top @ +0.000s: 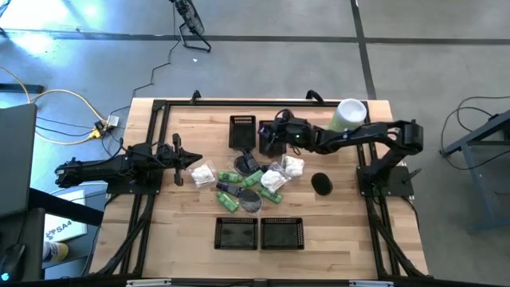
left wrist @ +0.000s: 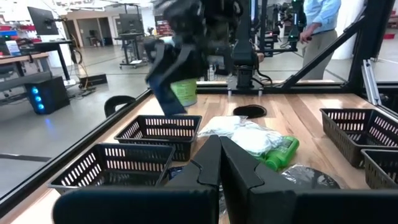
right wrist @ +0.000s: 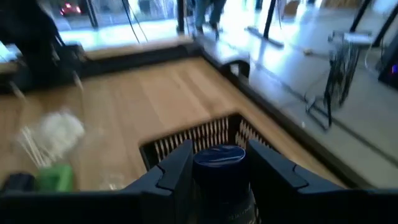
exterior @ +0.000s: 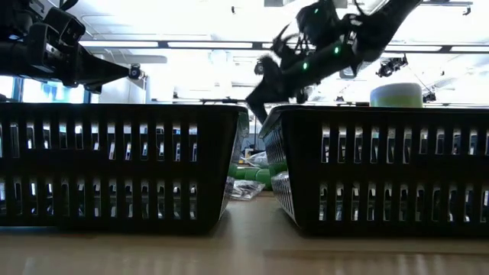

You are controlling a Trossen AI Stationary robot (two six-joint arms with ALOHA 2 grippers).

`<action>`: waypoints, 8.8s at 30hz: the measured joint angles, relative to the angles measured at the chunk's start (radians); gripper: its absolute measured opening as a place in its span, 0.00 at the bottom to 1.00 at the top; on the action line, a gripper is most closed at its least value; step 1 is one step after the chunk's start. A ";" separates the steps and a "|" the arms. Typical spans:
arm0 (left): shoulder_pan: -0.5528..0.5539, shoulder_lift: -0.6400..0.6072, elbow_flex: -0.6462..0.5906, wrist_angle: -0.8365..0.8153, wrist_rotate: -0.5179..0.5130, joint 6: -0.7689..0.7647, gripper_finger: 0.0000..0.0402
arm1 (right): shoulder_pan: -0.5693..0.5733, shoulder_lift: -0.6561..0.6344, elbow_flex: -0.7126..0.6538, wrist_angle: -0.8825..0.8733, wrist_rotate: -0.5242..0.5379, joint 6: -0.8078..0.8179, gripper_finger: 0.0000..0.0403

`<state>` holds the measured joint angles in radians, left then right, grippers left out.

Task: Pick & Place Travel size toiletries
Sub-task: Put the blue shave cream into the top right black bin, then put the black hairbrush into the bottom right black bin

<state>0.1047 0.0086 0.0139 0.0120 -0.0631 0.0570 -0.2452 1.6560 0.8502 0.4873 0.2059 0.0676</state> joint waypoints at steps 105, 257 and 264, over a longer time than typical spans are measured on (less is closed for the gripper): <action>0.000 0.000 0.000 0.001 -0.002 -0.006 0.00 | -0.076 0.084 0.224 -0.693 -0.283 -0.052 0.00; 0.000 0.000 0.000 0.001 -0.002 0.047 0.00 | 0.967 -0.139 -0.100 -1.505 0.245 2.103 0.52; 0.000 0.000 0.000 0.001 -0.002 0.047 0.00 | 0.968 -0.143 -0.100 -1.494 0.373 2.135 0.49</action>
<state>0.1047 0.0090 0.0139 0.0132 -0.0647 0.1040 0.7231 1.5133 0.7506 -1.0063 0.5790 2.2026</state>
